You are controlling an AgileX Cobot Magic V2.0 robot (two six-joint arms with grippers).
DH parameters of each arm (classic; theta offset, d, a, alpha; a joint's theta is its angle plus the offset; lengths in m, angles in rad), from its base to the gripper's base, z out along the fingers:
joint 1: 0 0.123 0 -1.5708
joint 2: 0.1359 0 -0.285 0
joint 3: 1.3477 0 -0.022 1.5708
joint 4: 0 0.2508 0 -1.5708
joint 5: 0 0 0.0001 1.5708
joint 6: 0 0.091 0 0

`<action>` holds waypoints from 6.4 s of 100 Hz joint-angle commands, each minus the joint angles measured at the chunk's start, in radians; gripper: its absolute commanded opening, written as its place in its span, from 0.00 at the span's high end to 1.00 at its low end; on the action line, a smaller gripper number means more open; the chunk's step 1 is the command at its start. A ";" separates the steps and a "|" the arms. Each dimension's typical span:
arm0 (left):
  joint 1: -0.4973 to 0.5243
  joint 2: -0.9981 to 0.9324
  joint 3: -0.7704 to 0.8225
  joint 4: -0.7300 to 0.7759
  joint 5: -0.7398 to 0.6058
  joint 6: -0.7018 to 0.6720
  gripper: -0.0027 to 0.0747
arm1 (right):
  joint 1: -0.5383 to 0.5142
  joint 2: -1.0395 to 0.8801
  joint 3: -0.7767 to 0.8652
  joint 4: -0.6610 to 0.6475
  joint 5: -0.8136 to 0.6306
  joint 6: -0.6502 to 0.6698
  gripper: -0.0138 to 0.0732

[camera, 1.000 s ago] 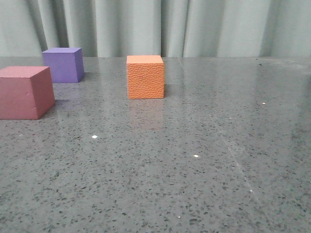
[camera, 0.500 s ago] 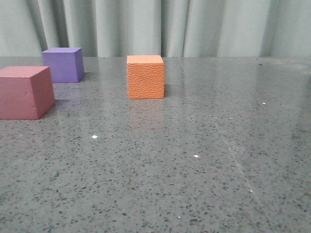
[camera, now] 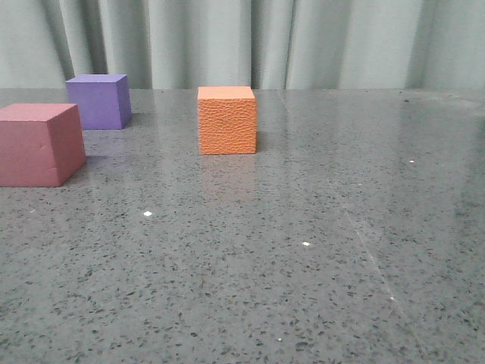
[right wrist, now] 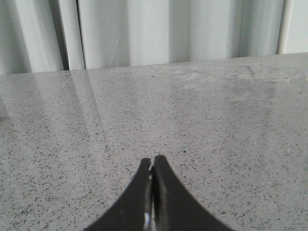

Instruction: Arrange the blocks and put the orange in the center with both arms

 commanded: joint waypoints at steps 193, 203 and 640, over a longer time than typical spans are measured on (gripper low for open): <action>-0.007 0.749 -1.016 -0.202 0.736 0.053 0.12 | -0.006 -0.025 -0.013 -0.001 -0.092 -0.010 0.92; -0.007 0.749 -1.016 -0.206 0.741 0.053 0.10 | -0.006 -0.025 -0.013 -0.001 -0.092 -0.010 0.92; -0.383 1.498 -1.272 0.480 0.552 -0.759 0.72 | -0.006 -0.025 -0.013 -0.001 -0.092 -0.010 0.92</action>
